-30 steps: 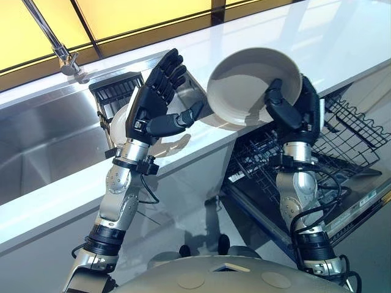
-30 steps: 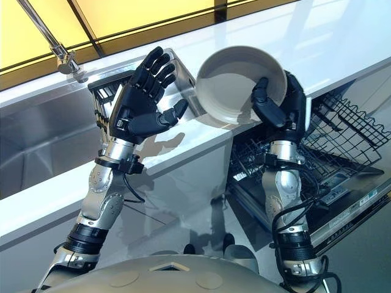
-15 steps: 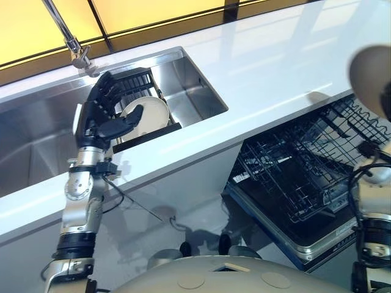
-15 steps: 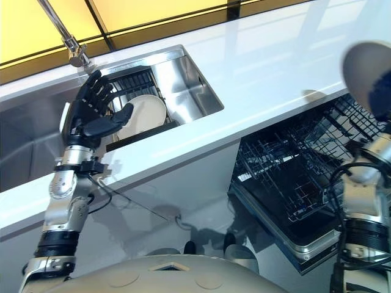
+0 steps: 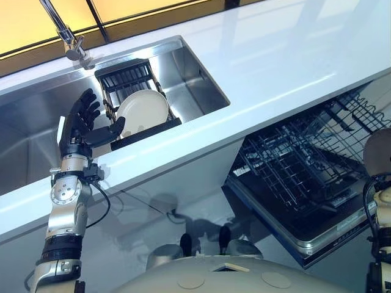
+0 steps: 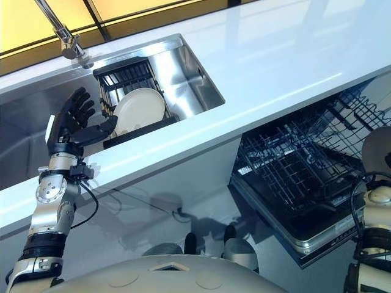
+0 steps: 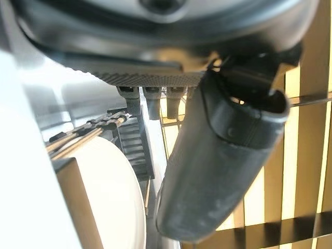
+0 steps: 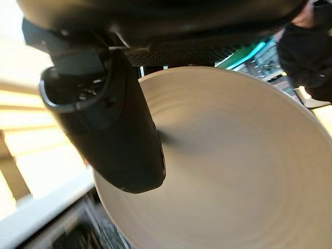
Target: Pick up plates and place into dishwasher.
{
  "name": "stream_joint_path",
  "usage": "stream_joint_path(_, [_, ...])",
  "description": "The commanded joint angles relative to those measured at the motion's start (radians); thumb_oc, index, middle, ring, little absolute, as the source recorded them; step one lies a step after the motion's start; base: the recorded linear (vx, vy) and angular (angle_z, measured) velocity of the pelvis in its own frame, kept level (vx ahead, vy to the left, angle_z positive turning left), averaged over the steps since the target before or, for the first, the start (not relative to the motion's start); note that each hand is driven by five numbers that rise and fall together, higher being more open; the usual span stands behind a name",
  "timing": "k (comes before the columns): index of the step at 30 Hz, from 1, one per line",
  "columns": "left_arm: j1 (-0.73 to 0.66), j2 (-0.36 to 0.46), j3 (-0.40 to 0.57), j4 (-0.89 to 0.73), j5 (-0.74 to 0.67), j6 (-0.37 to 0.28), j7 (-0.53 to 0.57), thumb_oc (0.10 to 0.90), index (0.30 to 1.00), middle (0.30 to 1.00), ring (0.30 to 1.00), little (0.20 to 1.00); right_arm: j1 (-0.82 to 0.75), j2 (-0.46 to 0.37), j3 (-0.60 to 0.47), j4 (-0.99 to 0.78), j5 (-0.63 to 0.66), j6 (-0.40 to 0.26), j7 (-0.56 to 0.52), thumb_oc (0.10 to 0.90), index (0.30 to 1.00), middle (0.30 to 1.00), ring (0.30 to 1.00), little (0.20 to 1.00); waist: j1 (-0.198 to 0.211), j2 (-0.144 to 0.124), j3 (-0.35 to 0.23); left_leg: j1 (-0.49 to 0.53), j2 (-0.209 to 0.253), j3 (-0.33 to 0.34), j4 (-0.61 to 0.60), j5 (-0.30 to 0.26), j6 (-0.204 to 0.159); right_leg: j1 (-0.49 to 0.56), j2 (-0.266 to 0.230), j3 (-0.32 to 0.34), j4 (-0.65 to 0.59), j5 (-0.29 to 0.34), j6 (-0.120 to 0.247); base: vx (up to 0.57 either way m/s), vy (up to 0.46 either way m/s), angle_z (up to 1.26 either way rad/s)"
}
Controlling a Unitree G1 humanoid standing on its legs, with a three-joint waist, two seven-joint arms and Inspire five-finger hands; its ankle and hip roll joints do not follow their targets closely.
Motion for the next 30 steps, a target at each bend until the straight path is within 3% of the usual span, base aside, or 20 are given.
stream_joint_path(1, [-0.187, 0.123, -0.024, -0.013, -0.001, -0.134, 0.058, 0.800, 0.900, 0.900, 0.900, 0.900, -0.248, -0.199, 0.092, 0.020, 0.020, -0.017, -0.075, 0.100, 0.300, 0.300, 0.300, 0.200, 0.043, -0.008, 0.026, -0.095, 0.005, 0.075, 0.049, -0.036, 0.006, -0.107, 0.046, 0.018, 0.187, -0.126, 0.036, -0.15, -0.181, 0.05])
stream_joint_path(4, [-0.271, 0.196, -0.030, 0.013, -0.041, -0.166, 0.068, 0.800, 0.900, 0.900, 0.900, 0.900, -0.373, -0.235, 0.184, 0.090, 0.047, 0.010, -0.096, 0.100, 0.300, 0.300, 0.300, 0.200, 0.054, -0.013, 0.087, -0.177, 0.009, 0.078, 0.080, -0.031, 0.004, -0.173, 0.060, 0.025, 0.202, -0.124, 0.022, -0.14, -0.208, 0.02])
stream_joint_path(10, [-0.332, 0.287, -0.053, 0.047, -0.075, -0.207, 0.066, 0.800, 0.900, 0.900, 0.900, 0.900, -0.451, -0.273, 0.263, 0.146, 0.076, 0.012, -0.122, 0.100, 0.300, 0.300, 0.300, 0.200, 0.075, -0.020, 0.143, -0.272, 0.015, 0.073, 0.122, -0.021, 0.001, -0.240, 0.066, 0.011, 0.214, -0.109, 0.011, -0.03, -0.148, 0.09])
stream_joint_path(18, [-0.357, 0.318, -0.061, 0.068, -0.090, -0.239, 0.084, 0.800, 0.900, 0.900, 0.900, 0.900, -0.515, -0.299, 0.313, 0.183, 0.069, -0.010, -0.098, 0.100, 0.300, 0.300, 0.300, 0.200, 0.092, -0.025, 0.191, -0.334, 0.010, 0.063, 0.158, -0.014, -0.003, -0.274, 0.064, -0.015, 0.219, -0.100, 0.002, 0.00, -0.068, 0.05])
stream_joint_path(23, [-0.374, 0.308, -0.063, 0.081, -0.083, -0.261, 0.091, 0.800, 0.900, 0.900, 0.900, 0.900, -0.549, -0.281, 0.363, 0.209, 0.044, 0.032, 0.017, 0.100, 0.300, 0.300, 0.300, 0.200, 0.098, -0.028, 0.211, -0.352, 0.001, 0.058, 0.173, -0.011, -0.002, -0.285, 0.064, -0.027, 0.225, -0.097, -0.004, 0.00, -0.007, 0.00])
stream_joint_path(26, [-0.380, 0.302, -0.061, 0.087, -0.084, -0.272, 0.089, 0.800, 0.900, 0.900, 0.900, 0.900, -0.551, -0.253, 0.400, 0.259, 0.047, 0.096, 0.176, 0.100, 0.300, 0.300, 0.300, 0.200, 0.103, -0.028, 0.221, -0.350, 0.000, 0.062, 0.172, -0.007, -0.003, -0.282, 0.061, -0.040, 0.227, -0.097, -0.006, 0.00, 0.000, 0.00])
stream_joint_path(29, [-0.375, 0.297, -0.064, 0.072, -0.080, -0.260, 0.099, 0.800, 0.900, 0.900, 0.900, 0.900, -0.531, -0.220, 0.430, 0.286, 0.038, 0.129, 0.253, 0.100, 0.300, 0.300, 0.300, 0.200, 0.107, -0.029, 0.229, -0.338, -0.003, 0.063, 0.176, -0.006, -0.002, -0.268, 0.060, -0.053, 0.233, -0.098, -0.010, 0.03, 0.015, -0.01])
stream_joint_path(30, [-0.372, 0.295, -0.063, 0.068, -0.077, -0.258, 0.097, 0.800, 0.900, 0.900, 0.900, 0.900, -0.526, -0.207, 0.438, 0.286, 0.049, 0.135, 0.264, 0.317, 0.486, 0.486, 0.486, 0.417, 0.109, -0.029, 0.233, -0.335, -0.005, 0.063, 0.182, -0.006, -0.001, -0.264, 0.059, -0.056, 0.237, -0.098, -0.011, 0.05, 0.023, -0.05])
